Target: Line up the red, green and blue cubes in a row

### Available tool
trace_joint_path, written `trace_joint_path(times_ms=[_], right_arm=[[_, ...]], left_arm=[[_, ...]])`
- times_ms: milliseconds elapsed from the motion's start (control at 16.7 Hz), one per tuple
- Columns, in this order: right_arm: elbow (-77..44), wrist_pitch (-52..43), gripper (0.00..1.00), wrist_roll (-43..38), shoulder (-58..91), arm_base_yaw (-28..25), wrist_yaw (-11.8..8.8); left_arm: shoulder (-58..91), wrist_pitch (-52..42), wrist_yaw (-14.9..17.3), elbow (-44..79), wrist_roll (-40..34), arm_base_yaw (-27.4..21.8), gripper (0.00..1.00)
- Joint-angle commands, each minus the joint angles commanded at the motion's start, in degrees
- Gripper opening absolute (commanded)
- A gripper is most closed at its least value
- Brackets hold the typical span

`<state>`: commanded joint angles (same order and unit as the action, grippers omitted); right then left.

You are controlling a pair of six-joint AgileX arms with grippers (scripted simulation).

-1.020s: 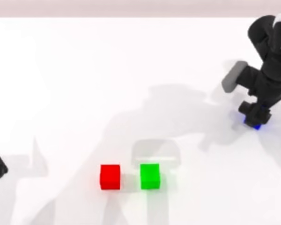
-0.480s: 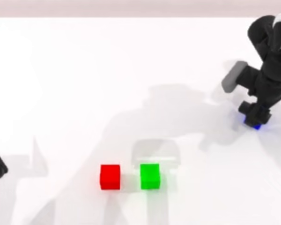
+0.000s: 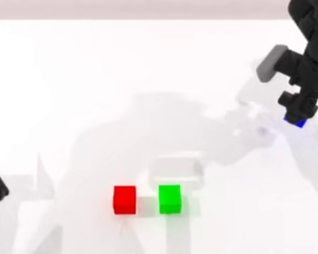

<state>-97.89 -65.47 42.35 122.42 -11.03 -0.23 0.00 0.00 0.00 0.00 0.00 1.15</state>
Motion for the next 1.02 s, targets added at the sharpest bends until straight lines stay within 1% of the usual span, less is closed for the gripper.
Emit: trace_joint_path(times_ms=[360, 480, 660, 1020], right_arm=[[-0.63, -0.93, 0.0, -0.06, -0.52, 0.1, 0.0], [0.61, -0.75, 0.0, 0.51, -1.67, -1.94, -0.03], [4.71, -0.16, 0.0, 1.85, -5.41, -8.31, -0.11], [15.84, 1.14, 0.0, 5.33, -15.01, -24.88, -0.18]], left_arm=[[0.0, 0.0, 0.0, 0.0, 0.0, 0.0, 1.0], [0.0, 0.0, 0.0, 0.0, 0.0, 0.0, 1.0], [0.0, 0.0, 0.0, 0.0, 0.0, 0.0, 1.0], [0.0, 0.0, 0.0, 0.0, 0.0, 0.0, 1.0]])
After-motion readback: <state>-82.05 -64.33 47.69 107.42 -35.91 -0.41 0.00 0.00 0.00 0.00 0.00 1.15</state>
